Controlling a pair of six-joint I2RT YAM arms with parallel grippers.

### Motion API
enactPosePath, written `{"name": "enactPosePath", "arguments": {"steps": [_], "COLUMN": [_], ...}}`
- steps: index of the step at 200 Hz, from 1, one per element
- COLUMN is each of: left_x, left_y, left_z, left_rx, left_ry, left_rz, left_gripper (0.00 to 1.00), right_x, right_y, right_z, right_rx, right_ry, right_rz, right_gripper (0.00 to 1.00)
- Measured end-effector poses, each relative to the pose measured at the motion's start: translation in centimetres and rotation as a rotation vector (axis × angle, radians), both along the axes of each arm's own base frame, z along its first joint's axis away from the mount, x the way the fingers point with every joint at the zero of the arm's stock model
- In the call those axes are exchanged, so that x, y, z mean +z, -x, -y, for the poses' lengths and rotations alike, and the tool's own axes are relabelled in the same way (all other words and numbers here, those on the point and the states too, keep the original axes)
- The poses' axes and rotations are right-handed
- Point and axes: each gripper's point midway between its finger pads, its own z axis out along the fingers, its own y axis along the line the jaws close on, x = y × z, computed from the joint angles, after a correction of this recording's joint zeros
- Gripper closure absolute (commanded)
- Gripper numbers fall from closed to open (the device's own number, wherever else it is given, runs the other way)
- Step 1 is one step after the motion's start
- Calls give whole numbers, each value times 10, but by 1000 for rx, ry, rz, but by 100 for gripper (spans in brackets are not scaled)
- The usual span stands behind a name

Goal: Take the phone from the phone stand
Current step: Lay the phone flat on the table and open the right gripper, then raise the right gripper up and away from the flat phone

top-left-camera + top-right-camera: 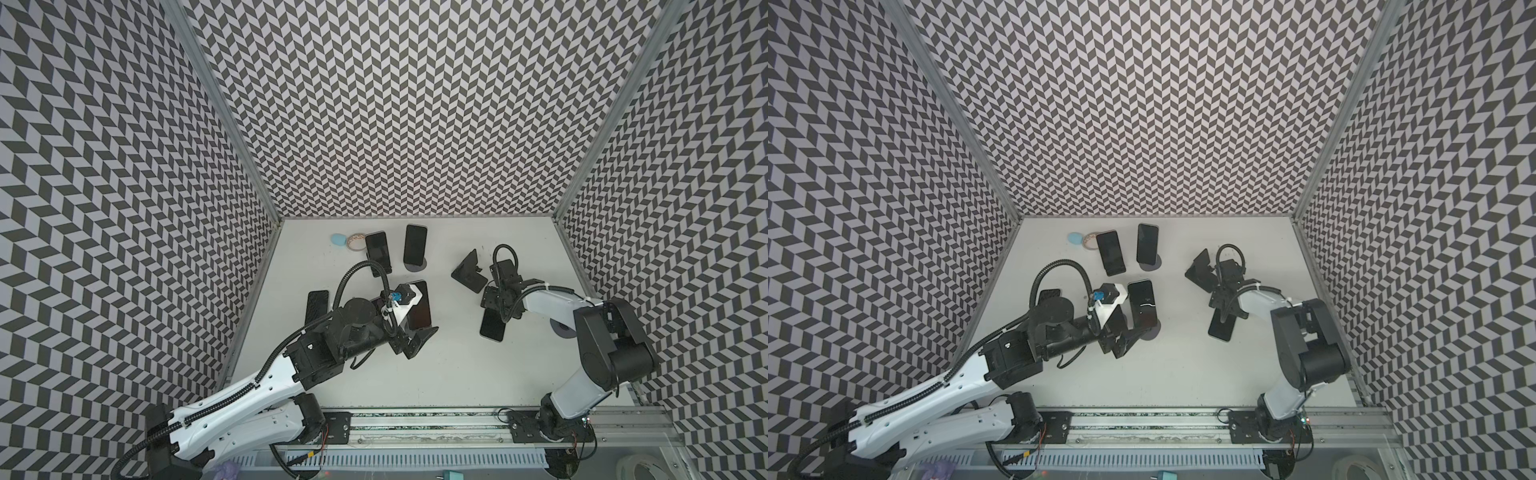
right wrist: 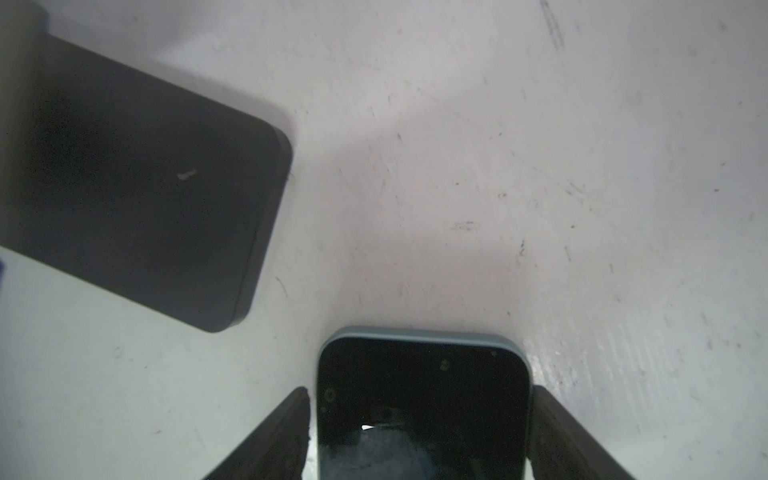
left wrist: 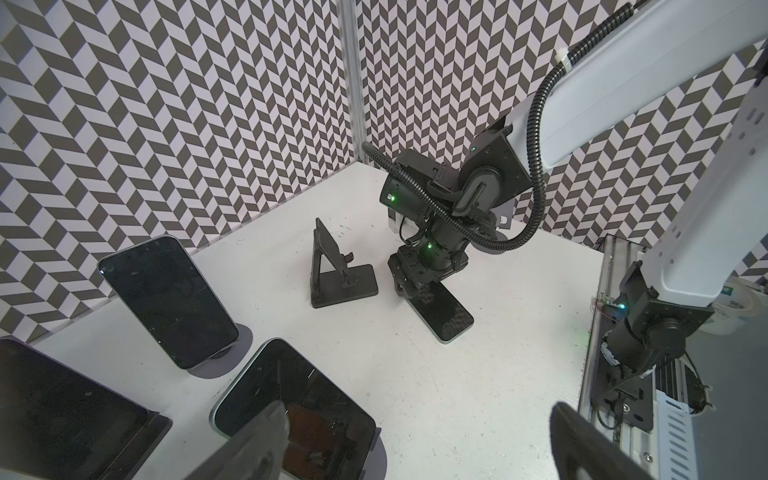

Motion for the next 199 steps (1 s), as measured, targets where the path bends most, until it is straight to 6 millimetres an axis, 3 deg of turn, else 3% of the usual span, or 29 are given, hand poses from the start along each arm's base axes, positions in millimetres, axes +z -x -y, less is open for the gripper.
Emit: {"name": "enactPosePath", "arguments": {"steps": [105, 199], "left_x": [2, 9], "left_y": [-1, -4], "left_z": [-4, -15], "left_rx": [12, 60], "left_ry": [-5, -3], "left_rz": [17, 33], "left_gripper": [2, 2], "right_x": [6, 70], "right_y": [15, 6], "right_z": [3, 4], "right_rx": [19, 25], "right_ry": [14, 11], "right_rz": [-62, 60], "right_gripper": [19, 19]}}
